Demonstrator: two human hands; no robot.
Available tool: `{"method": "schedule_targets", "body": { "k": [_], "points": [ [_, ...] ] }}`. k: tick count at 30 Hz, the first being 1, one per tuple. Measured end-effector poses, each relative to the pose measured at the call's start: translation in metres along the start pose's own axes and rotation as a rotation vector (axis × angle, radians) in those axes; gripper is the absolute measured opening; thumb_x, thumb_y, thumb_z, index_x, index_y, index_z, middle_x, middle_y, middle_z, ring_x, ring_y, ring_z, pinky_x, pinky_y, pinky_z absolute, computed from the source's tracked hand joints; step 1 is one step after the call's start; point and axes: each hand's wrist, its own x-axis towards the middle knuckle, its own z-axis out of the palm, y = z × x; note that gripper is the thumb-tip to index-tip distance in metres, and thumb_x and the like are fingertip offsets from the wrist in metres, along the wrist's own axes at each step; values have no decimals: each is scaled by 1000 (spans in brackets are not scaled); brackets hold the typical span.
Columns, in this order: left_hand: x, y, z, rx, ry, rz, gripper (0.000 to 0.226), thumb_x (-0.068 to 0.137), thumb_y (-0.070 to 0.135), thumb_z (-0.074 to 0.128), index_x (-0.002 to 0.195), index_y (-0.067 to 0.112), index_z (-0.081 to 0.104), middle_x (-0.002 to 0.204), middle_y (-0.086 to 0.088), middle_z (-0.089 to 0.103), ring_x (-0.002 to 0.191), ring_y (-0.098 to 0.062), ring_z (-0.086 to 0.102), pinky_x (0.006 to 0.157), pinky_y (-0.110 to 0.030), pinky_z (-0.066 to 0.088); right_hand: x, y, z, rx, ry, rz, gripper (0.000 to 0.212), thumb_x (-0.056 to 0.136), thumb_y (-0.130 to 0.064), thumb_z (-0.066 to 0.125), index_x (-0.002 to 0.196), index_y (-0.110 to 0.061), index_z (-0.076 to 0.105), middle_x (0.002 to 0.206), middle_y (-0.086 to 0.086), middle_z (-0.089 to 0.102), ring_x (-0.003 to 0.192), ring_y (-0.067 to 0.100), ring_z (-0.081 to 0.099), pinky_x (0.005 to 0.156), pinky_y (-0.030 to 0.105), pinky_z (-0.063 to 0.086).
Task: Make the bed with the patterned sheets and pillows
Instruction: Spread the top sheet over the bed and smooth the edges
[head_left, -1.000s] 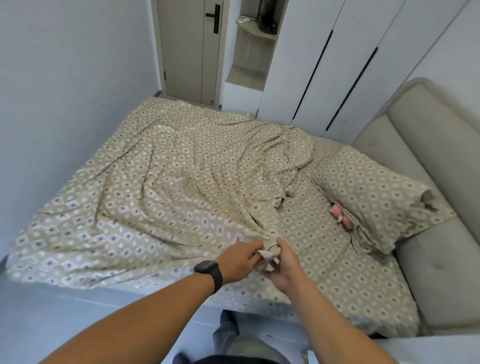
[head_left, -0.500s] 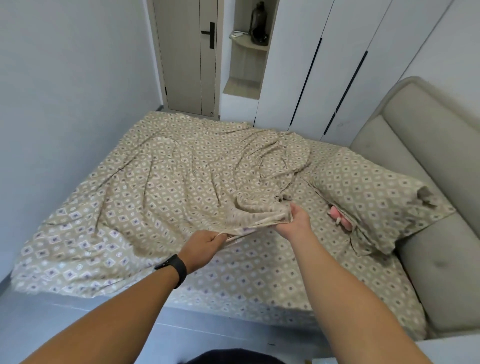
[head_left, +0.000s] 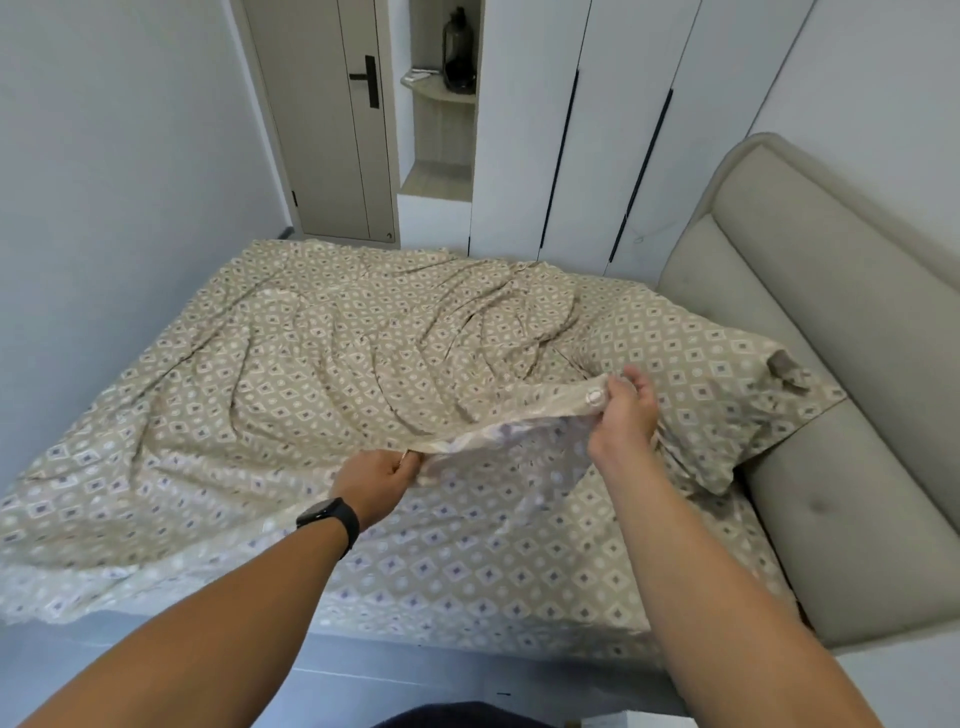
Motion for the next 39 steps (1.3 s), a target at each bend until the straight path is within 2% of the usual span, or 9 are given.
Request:
{"method": "schedule_targets", "body": {
  "k": [3,6,13,19,21,23,30,34,39],
  "points": [
    [3,37,24,47,44,179,32,93,60,51,97,30,61,92,14,62,77,-8,54,68,-30,44,-31,0,-10,-374,-212,-265,19,101,-16,58,110,-30,67,105,-17,69,89,-2,62,76,13,49],
    [12,100,44,-91,61,263,65,82,61,66,138,32,49,127,18,54,108,-2,52,91,-25,46,-39,9,-27,-474,-413,-274,30,102,-11,52,116,-27,73,110,-20,69,99,-10,62,91,14,49],
    [17,154,60,-129,-36,293,12,97,22,51,91,26,60,77,-1,64,65,-21,53,57,-35,34,-17,46,-82,-777,-435,-406,51,88,3,54,132,-20,62,129,-4,58,120,12,54,104,29,47],
    [-2,162,60,-166,-147,321,20,88,29,45,69,26,43,62,3,51,59,-20,45,56,-36,30,35,99,-115,-1500,-606,-117,39,86,-50,70,121,-39,56,152,-4,17,140,31,17,111,46,31],
    [-5,162,59,-147,-141,325,25,93,33,46,69,27,42,62,2,50,59,-19,45,56,-35,29,45,110,-118,-1508,-493,-106,13,94,-39,54,98,-32,64,139,1,46,127,34,41,103,46,44],
    [-5,157,55,-126,-110,293,40,103,40,44,69,20,43,60,-1,48,56,-21,42,56,-34,28,59,115,-131,-1411,-286,-54,21,96,-23,44,88,-25,63,116,9,62,103,33,57,91,44,52],
    [7,152,51,40,-244,216,31,101,53,48,87,27,57,64,9,51,55,-12,44,56,-31,31,80,23,-122,-748,85,-107,22,101,-17,50,119,-19,62,113,4,62,102,29,59,78,32,41],
    [15,212,58,8,-242,324,78,80,56,70,145,37,33,118,8,49,100,-12,54,77,-33,49,53,-26,-76,-765,-242,-387,40,90,2,47,114,-21,69,103,-6,65,93,14,60,76,23,46],
    [45,257,71,58,-196,301,8,93,23,55,94,16,50,81,-2,56,77,-30,56,61,-37,37,46,-32,-110,-1011,-485,-556,35,82,-11,70,112,-29,73,102,-6,74,96,18,67,77,30,50]
  ]
}}
